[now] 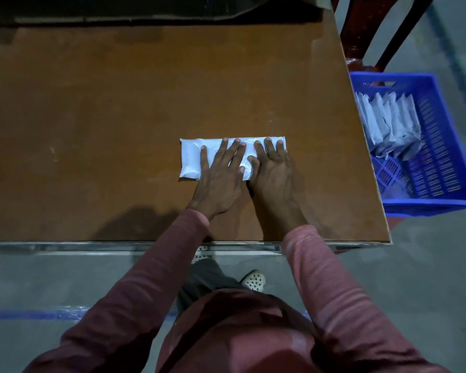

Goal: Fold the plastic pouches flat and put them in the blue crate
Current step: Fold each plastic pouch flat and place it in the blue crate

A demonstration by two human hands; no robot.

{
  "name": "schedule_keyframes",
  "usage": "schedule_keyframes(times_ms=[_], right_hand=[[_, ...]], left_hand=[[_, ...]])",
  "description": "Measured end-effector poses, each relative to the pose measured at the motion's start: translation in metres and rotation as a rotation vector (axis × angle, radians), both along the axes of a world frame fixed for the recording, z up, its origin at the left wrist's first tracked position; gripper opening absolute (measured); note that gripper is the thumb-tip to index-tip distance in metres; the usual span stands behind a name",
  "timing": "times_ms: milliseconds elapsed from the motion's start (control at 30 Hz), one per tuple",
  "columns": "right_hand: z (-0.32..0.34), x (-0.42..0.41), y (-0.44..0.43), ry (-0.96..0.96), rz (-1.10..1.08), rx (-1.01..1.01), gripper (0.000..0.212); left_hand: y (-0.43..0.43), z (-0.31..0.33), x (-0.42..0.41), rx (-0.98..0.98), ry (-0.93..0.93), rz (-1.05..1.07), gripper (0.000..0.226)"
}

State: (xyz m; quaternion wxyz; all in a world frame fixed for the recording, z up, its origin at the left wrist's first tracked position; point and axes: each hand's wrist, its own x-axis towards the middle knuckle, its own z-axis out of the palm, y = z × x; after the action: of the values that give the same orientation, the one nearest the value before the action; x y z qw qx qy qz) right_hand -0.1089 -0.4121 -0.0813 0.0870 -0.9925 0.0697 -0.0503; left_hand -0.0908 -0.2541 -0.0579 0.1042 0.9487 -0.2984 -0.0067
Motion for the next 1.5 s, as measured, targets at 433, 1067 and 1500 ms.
schedule_keyframes(times_ms=[433,1067,1500], right_hand=[[0.016,-0.011,0.005,-0.177,-0.117,0.202,0.053],[0.049,-0.017,0.016,-0.138,-0.091,0.225,0.052],[0.099,-0.022,-0.002,-0.281,-0.196,0.343,0.049]], left_hand=[[0.017,-0.009,0.013,0.057,-0.028,0.013,0.058],[0.033,0.022,0.024,-0.119,0.289,0.13,0.065],[0.029,0.085,0.118,-0.108,0.584,-0.202,0.056]])
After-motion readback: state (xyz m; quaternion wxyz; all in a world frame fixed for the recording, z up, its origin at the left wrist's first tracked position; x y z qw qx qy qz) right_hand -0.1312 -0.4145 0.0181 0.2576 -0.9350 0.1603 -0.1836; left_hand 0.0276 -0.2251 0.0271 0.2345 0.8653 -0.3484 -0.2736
